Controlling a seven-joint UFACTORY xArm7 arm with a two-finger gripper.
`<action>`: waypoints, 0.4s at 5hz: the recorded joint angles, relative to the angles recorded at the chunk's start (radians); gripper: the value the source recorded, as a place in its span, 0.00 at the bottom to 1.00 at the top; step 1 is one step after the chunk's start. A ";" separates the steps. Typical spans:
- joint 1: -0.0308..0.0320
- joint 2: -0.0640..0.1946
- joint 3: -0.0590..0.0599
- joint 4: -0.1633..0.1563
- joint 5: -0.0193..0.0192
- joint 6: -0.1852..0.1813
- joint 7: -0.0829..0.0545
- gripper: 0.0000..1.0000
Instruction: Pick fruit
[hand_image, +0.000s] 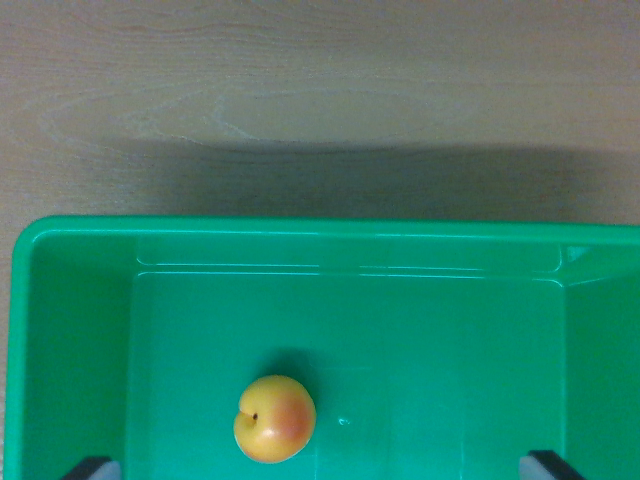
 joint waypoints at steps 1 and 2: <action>0.0020 0.006 0.001 -0.025 0.0007 -0.030 -0.005 0.00; 0.0020 0.006 0.001 -0.025 0.0007 -0.030 -0.005 0.00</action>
